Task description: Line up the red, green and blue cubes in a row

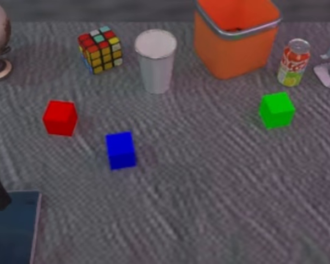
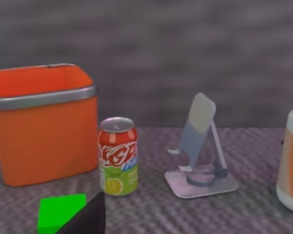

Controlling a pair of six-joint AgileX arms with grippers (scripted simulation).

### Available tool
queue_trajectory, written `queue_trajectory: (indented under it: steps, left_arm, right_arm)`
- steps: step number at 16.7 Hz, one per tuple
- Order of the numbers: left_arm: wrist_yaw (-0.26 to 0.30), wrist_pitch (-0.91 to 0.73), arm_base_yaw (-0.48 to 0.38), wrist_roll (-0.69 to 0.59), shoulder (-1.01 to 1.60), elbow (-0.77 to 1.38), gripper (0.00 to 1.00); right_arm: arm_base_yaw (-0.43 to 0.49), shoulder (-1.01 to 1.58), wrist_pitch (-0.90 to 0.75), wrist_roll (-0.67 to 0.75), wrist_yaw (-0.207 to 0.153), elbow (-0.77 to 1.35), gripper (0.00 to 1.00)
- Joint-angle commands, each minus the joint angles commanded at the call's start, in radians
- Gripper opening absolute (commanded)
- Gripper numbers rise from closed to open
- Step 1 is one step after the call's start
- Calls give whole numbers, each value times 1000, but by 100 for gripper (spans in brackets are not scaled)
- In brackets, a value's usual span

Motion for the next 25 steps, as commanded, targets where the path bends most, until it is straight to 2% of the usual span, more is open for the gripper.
queue_trajectory:
  steps: [5, 9, 25]
  left_arm:
    - [-1, -40, -4, -2, 61, 61, 100]
    - [0, -186, -22, -3, 290, 285, 100]
    - [3, -1095, -132, 1, 1971, 1670, 100]
  right_arm:
    - [0, 0, 0, 0, 0, 0, 100]
    - [0, 0, 0, 0, 0, 0, 100]
    - [0, 0, 0, 0, 0, 0, 100]
